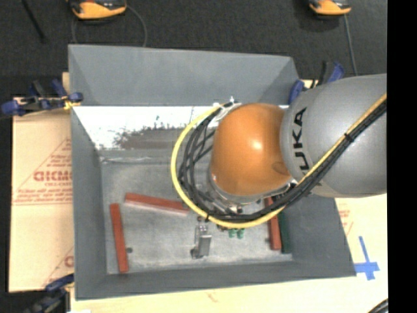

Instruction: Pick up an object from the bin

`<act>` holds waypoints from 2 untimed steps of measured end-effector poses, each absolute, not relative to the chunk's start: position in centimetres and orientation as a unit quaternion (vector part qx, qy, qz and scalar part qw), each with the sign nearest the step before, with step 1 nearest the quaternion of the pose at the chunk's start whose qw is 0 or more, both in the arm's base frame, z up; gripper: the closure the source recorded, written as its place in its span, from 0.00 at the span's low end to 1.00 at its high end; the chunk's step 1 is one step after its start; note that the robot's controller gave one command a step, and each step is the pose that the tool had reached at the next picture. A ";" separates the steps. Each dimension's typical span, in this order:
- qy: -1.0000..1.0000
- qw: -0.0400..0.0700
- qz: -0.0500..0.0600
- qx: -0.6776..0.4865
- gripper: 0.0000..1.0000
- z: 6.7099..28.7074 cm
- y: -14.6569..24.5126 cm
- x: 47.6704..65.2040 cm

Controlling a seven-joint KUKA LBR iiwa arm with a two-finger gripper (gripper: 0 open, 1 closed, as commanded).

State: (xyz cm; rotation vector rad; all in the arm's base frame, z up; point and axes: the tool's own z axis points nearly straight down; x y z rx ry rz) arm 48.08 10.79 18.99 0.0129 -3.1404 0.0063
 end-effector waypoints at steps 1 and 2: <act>-0.999 -0.001 0.000 0.045 0.00 10.9 15.4 54.4; -1.000 -0.003 -0.001 0.020 0.00 6.8 15.2 59.9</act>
Offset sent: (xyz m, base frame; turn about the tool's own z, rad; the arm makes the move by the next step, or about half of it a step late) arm 0.0615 0.0457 -0.0766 -0.0800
